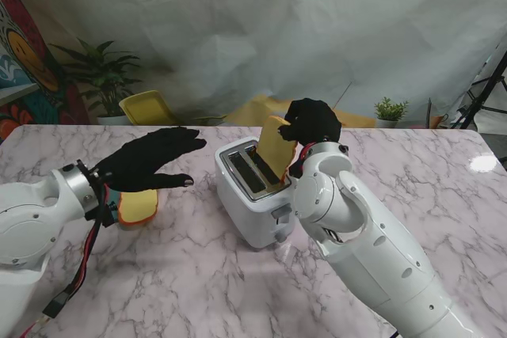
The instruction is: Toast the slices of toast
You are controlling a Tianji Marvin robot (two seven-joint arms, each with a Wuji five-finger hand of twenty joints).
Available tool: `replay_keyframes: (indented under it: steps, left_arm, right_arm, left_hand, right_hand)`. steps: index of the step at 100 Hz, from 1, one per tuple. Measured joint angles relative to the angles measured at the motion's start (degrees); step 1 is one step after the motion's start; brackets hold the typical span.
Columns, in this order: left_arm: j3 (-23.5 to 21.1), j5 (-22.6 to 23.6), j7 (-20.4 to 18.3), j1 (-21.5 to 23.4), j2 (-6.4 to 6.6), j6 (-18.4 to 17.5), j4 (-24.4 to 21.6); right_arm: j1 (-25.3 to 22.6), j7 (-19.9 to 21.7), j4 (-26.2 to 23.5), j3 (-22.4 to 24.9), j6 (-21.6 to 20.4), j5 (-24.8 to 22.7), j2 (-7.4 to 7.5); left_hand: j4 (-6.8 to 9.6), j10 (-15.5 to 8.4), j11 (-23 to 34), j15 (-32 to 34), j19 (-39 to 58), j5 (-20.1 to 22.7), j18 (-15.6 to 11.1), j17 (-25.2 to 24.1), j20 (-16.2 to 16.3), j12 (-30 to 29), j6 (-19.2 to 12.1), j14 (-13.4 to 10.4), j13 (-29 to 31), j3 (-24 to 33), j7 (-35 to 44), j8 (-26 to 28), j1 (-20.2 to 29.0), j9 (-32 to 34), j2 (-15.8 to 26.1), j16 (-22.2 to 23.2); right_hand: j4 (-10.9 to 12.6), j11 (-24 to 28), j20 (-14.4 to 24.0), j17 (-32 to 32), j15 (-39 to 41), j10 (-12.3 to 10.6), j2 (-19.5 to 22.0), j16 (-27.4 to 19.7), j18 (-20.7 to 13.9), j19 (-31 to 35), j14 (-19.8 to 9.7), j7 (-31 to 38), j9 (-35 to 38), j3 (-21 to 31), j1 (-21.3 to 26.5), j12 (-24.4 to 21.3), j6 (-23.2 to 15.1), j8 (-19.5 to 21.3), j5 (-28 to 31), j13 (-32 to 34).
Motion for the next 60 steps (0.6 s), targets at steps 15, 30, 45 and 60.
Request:
replay_keyframes:
  steps: [15, 30, 45, 60]
  left_arm:
    - [0.74, -0.38, -0.74, -0.87, 0.04, -0.04, -0.07]
    - [1.04, -0.50, -0.97, -1.21, 0.06, -0.16, -0.27]
    - [1.10, -0.41, -0.97, -1.22, 0.06, -0.54, -0.39]
    - [1.09, -0.35, -0.87, -1.20, 0.07, -0.58, -0.39]
  right_arm:
    - [0.64, -0.03, 0.62, -0.48, 0.04, 0.06, -0.04]
    - [1.32, -0.55, 1.90, -0.88, -0.06, 0.49, -0.37]
    - [1.93, -1.18, 2.88, -1.26, -0.01, 1.45, -0.73]
    - [2.37, -2.59, 3.79, -1.97, 0.18, 2.75, -1.39]
  left_hand:
    - [0.00, 0.00, 0.01, 0.00, 0.00, 0.00, 0.00, 0.13, 0.00, 0.00, -0.01, -0.03, 0.02, 0.00, 0.00, 0.00, 0.00, 0.01, 0.00, 0.00]
    - [0.00, 0.00, 0.01, 0.00, 0.00, 0.00, 0.00, 0.14, 0.00, 0.00, -0.01, -0.03, 0.02, 0.00, 0.00, 0.00, 0.00, 0.01, 0.00, 0.00]
    - [0.00, -0.01, 0.01, 0.00, 0.00, 0.00, 0.00, 0.15, 0.00, 0.00, -0.02, -0.05, 0.02, 0.00, 0.00, 0.00, 0.00, 0.01, 0.00, 0.00]
    - [0.00, -0.01, 0.01, 0.00, 0.00, 0.00, 0.00, 0.15, 0.00, 0.00, -0.02, -0.05, 0.02, 0.00, 0.00, 0.00, 0.00, 0.01, 0.00, 0.00]
  right_hand:
    - [0.00, 0.00, -0.01, 0.00, 0.00, 0.00, 0.00, 0.00, 0.00, 0.00, 0.00, 0.00, 0.00, 0.00, 0.00, 0.00, 0.00, 0.00, 0.00, 0.00]
    - [-0.02, 0.00, -0.01, 0.00, 0.00, 0.00, 0.00, 0.00, 0.00, 0.00, 0.00, 0.00, 0.01, 0.00, 0.00, 0.00, 0.00, 0.00, 0.00, 0.00]
    - [-0.02, 0.01, -0.01, 0.00, 0.00, 0.00, 0.00, -0.48, 0.00, 0.00, 0.00, 0.00, 0.01, 0.00, 0.00, 0.19, 0.00, 0.00, 0.01, 0.00]
    - [-0.03, 0.02, -0.01, 0.00, 0.00, 0.00, 0.00, -0.54, 0.00, 0.00, 0.00, 0.00, 0.01, 0.00, 0.00, 0.24, 0.00, 0.00, 0.01, 0.00]
